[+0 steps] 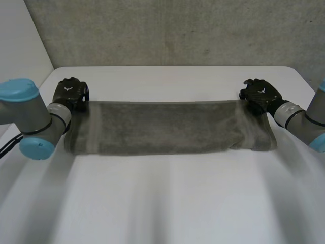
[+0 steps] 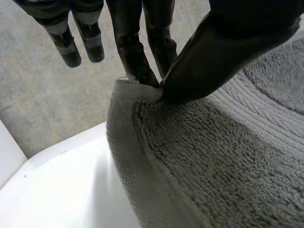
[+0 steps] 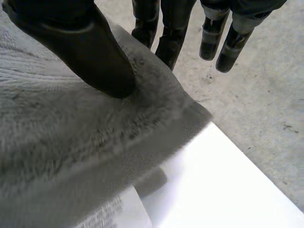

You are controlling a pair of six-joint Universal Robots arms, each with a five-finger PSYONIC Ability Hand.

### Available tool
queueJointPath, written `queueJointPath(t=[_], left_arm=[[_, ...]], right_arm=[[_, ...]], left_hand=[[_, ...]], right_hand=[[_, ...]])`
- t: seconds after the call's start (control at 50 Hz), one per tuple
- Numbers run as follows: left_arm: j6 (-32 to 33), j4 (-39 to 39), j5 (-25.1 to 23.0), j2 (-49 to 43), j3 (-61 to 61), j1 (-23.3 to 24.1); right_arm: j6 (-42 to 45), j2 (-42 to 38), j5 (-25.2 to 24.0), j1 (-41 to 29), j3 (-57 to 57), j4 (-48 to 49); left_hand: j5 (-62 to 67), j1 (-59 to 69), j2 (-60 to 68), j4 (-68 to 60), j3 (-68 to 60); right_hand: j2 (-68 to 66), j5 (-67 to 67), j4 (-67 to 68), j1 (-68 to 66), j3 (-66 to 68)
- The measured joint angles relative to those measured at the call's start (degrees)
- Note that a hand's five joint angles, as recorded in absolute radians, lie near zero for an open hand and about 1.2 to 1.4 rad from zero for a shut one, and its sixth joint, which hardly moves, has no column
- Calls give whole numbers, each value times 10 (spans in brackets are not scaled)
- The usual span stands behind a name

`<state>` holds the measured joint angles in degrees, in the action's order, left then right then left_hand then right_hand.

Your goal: Fold the towel.

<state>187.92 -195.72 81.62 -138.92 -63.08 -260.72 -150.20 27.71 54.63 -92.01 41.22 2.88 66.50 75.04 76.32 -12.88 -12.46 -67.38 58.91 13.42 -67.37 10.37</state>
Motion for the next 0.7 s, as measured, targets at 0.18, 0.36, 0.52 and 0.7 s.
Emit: queueJointPath(t=[0.18, 0.36, 0.52, 0.7], left_arm=[[-1, -53, 1, -17, -1, 3], [0, -57, 3, 31, -39, 2], [0, -50, 1, 137, -155, 1], [0, -38, 0, 218, -276, 1]], right_arm=[[-8, 5, 38, -1, 19, 69], [-52, 96, 78, 2, 110, 123], [-89, 236, 77, 8, 266, 103], [-68, 298, 67, 31, 387, 22]], left_hand=[[-635, -584, -624, 0, 0], [-635, -584, -625, 0, 0], [-635, -584, -625, 0, 0], [-635, -584, -626, 0, 0]], right_hand=[[448, -512, 0, 460, 0], [527, -552, 0, 533, 0], [527, -552, 0, 534, 0], [445, -450, 0, 446, 0]])
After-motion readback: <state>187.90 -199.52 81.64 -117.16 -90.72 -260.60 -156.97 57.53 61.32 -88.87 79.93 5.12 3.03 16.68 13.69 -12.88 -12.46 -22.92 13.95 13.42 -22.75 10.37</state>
